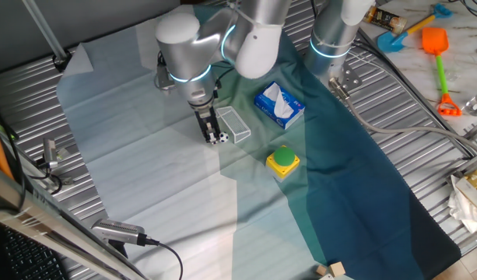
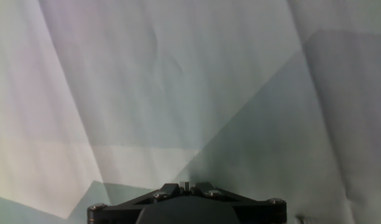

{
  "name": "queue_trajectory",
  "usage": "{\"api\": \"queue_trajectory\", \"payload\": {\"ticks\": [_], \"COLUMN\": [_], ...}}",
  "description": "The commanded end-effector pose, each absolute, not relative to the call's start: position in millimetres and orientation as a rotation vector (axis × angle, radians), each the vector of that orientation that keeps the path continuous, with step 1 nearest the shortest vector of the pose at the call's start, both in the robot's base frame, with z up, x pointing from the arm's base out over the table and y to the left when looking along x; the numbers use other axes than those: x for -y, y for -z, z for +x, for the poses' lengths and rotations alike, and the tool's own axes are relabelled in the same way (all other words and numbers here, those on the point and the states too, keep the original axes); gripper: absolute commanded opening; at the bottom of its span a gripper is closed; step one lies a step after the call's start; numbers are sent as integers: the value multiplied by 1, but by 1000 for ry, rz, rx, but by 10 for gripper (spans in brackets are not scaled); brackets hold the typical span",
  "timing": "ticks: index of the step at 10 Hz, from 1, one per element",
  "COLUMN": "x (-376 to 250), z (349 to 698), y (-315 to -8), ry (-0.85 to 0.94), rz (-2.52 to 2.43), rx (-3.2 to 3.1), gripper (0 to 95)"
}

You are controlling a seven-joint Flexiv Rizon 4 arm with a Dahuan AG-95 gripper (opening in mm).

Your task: Push the soccer ball into the goal

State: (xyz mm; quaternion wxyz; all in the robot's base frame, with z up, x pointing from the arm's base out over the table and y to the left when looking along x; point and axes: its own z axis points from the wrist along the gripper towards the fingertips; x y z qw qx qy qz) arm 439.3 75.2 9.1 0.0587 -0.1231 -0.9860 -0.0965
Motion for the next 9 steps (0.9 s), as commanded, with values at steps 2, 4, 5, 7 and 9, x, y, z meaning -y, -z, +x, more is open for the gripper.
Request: {"api": "queue_trajectory", "payload": {"ticks": [2,4,5,7,9], "x": [-71,-70,-70,-70,-69], "z": [438,437,437,437,436], "y": [-11,-15,-15,-15,-14], "ry": [294,292,298,319,391], "rz": [-357,-354,-352,-339,-309], "rx": [2938,2929,2924,2886,2816], "gripper": [0,0,0,0,0]}}
